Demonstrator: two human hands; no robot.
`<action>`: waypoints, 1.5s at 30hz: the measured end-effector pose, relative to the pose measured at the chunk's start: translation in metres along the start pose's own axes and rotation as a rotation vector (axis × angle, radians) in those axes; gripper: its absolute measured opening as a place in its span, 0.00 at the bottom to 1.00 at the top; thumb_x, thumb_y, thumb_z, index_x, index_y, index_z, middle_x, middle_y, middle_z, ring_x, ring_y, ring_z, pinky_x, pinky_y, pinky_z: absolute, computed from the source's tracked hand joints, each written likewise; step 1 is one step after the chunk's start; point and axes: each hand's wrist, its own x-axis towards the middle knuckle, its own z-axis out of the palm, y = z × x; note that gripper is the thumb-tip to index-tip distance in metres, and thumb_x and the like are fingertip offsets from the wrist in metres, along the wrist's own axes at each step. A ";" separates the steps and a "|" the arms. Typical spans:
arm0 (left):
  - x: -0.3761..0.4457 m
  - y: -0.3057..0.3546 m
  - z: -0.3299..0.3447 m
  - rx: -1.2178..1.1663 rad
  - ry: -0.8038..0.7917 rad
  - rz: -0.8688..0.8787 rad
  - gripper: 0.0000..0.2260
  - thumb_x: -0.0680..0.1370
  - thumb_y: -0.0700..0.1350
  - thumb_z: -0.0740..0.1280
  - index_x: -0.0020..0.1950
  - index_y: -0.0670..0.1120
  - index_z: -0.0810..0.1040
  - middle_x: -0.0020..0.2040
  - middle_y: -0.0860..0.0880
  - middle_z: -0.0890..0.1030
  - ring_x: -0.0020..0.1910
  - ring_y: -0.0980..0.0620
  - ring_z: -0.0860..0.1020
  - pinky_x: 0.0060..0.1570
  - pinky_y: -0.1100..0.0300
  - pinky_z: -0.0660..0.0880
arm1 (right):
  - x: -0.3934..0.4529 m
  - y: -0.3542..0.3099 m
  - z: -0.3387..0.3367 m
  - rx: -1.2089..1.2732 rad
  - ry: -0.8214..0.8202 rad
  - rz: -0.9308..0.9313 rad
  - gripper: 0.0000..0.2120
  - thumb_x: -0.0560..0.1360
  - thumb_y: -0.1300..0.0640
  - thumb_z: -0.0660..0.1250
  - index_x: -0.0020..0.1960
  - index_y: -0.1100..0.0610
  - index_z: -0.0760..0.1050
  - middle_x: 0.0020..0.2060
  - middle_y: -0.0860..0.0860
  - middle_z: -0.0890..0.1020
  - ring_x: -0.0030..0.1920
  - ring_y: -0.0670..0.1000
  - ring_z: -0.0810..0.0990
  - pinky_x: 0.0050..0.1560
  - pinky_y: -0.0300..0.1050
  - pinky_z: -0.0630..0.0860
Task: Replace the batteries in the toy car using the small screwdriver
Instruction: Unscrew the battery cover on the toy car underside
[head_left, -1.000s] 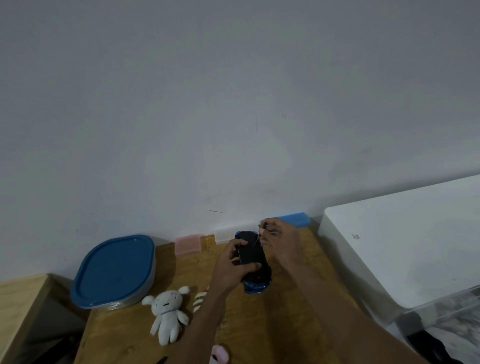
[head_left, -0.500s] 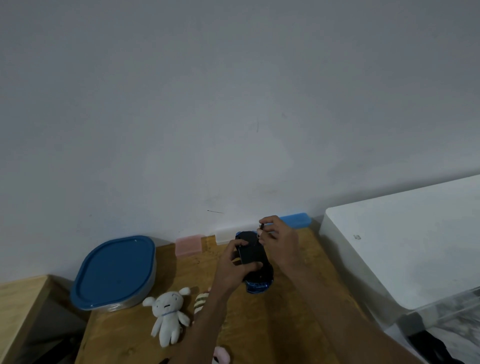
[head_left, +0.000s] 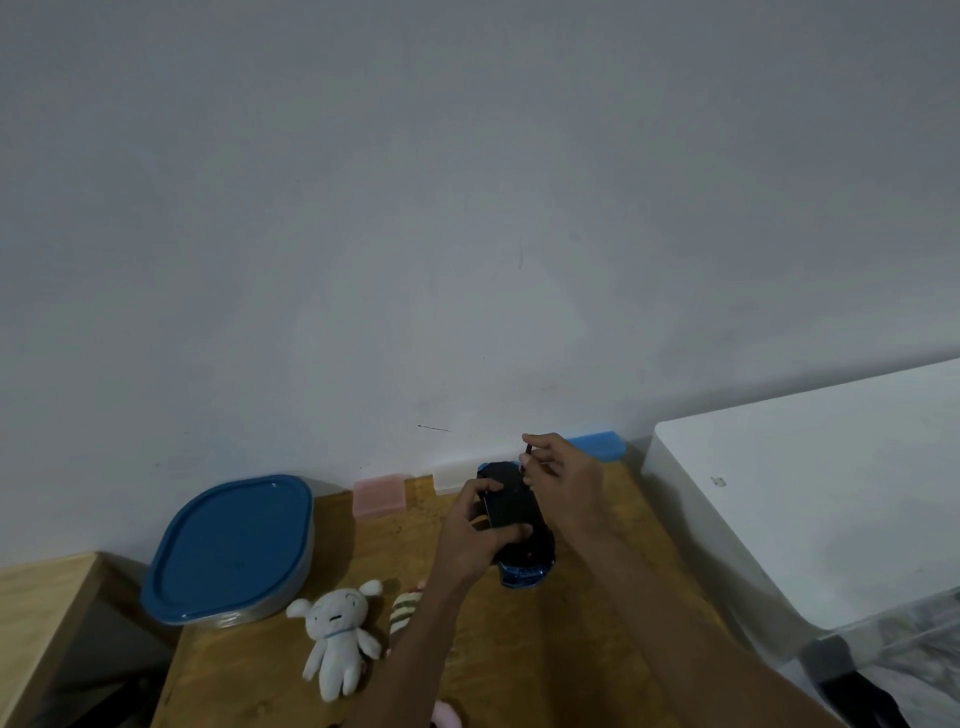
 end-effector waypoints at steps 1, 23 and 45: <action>0.000 0.001 0.000 0.002 -0.001 0.000 0.24 0.68 0.41 0.81 0.59 0.54 0.75 0.59 0.52 0.80 0.57 0.47 0.80 0.48 0.47 0.84 | 0.000 -0.001 -0.001 -0.009 -0.009 -0.010 0.12 0.77 0.58 0.72 0.59 0.50 0.80 0.47 0.49 0.85 0.48 0.48 0.85 0.47 0.50 0.85; -0.001 0.013 0.003 -0.057 -0.008 0.018 0.23 0.69 0.39 0.80 0.59 0.53 0.75 0.57 0.50 0.80 0.54 0.48 0.81 0.40 0.57 0.83 | 0.002 -0.009 -0.008 0.025 0.051 -0.032 0.11 0.78 0.60 0.71 0.60 0.58 0.80 0.47 0.51 0.84 0.46 0.49 0.86 0.45 0.45 0.85; -0.006 0.011 0.006 -0.042 -0.007 0.039 0.22 0.69 0.40 0.80 0.57 0.53 0.75 0.57 0.50 0.80 0.56 0.47 0.81 0.46 0.51 0.85 | -0.004 -0.008 -0.012 -0.058 -0.029 -0.134 0.12 0.78 0.60 0.70 0.62 0.54 0.80 0.51 0.50 0.85 0.48 0.48 0.85 0.48 0.48 0.85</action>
